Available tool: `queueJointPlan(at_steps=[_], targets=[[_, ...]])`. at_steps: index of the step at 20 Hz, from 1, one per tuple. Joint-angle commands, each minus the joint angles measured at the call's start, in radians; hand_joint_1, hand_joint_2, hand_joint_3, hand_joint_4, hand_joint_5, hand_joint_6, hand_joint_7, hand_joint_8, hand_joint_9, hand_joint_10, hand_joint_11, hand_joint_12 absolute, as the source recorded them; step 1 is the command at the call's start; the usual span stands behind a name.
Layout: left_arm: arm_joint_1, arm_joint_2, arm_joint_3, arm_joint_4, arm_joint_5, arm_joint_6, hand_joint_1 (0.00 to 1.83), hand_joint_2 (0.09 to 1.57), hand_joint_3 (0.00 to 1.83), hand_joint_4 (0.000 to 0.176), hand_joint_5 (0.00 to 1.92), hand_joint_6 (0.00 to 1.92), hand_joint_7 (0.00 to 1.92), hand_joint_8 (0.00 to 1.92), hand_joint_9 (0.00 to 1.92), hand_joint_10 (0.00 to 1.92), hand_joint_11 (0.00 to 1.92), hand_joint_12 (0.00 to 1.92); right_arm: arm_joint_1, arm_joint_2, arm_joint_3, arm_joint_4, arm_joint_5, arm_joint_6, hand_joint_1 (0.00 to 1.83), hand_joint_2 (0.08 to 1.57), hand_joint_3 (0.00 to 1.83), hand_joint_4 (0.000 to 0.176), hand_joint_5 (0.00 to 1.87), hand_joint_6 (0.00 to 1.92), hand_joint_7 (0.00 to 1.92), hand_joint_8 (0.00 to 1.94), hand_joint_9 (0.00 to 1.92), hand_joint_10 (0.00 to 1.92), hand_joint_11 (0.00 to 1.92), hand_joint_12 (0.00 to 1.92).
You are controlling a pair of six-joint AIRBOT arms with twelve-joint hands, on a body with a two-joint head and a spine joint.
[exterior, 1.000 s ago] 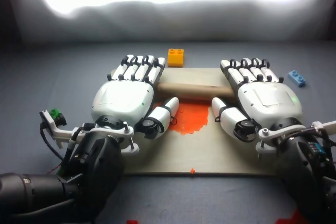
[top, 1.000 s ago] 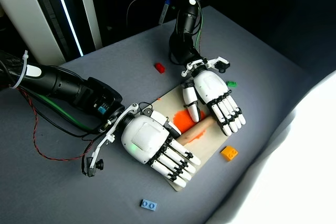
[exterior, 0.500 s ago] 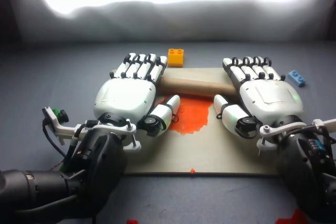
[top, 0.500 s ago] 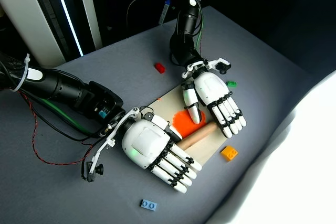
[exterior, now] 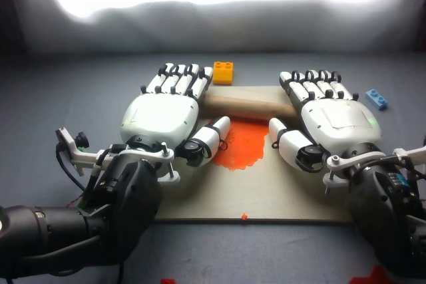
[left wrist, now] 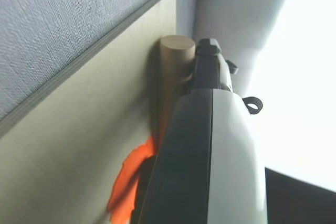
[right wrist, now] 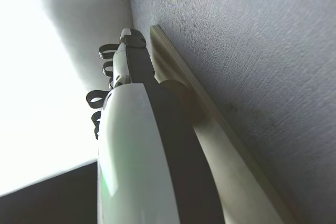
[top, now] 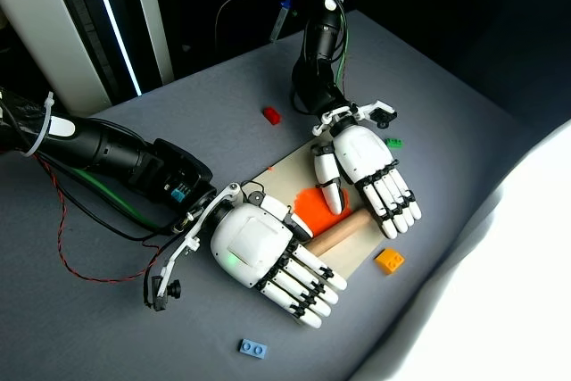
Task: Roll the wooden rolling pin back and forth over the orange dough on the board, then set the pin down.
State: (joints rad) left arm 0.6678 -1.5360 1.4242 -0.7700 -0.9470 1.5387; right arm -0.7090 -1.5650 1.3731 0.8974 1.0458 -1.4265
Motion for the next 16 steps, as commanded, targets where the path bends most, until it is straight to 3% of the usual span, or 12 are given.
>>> queueJointPlan(at_steps=[1, 5, 6, 9, 16], targets=[[-0.005, 0.002, 0.007, 0.046, -0.084, -0.002, 0.0, 1.51, 0.0, 0.0, 0.01, 0.0, 0.0, 0.0, 0.0, 0.0, 0.0, 0.0, 0.009, 0.004, 0.007, -0.059, 0.087, 0.007, 0.0, 1.57, 0.09, 0.0, 0.07, 0.0, 0.08, 0.0, 0.03, 0.0, 0.0, 0.0], [-0.006, 0.002, 0.012, 0.045, -0.076, -0.028, 0.0, 1.51, 0.0, 0.0, 0.05, 0.02, 0.02, 0.01, 0.0, 0.0, 0.0, 0.0, 0.012, 0.003, 0.017, -0.059, 0.082, 0.011, 0.0, 1.57, 0.09, 0.0, 0.13, 0.02, 0.14, 0.02, 0.08, 0.02, 0.04, 0.02], [-0.007, 0.002, 0.013, 0.045, -0.076, -0.032, 0.0, 1.51, 0.0, 0.0, 0.05, 0.02, 0.03, 0.01, 0.0, 0.0, 0.0, 0.0, 0.012, 0.0, 0.023, -0.059, 0.08, 0.012, 0.0, 1.57, 0.09, 0.0, 0.15, 0.0, 0.15, 0.02, 0.1, 0.0, 0.01, 0.16], [-0.011, 0.002, 0.017, 0.045, -0.072, -0.041, 0.0, 1.51, 0.0, 0.0, 0.07, 0.02, 0.06, 0.02, 0.01, 0.01, 0.0, 0.0, 0.015, -0.004, 0.034, -0.059, 0.08, 0.013, 0.0, 1.57, 0.08, 0.0, 0.21, 0.01, 0.22, 0.01, 0.14, 0.01, 0.0, 0.31], [-0.018, 0.001, 0.025, 0.044, -0.053, -0.047, 0.0, 1.5, 0.0, 0.0, 0.13, 0.02, 0.14, 0.01, 0.07, 0.01, 0.0, 0.0, 0.023, -0.012, 0.033, -0.059, 0.102, 0.012, 0.0, 1.57, 0.09, 0.0, 0.31, 0.02, 0.32, 0.01, 0.23, 0.01, 0.0, 0.55]])
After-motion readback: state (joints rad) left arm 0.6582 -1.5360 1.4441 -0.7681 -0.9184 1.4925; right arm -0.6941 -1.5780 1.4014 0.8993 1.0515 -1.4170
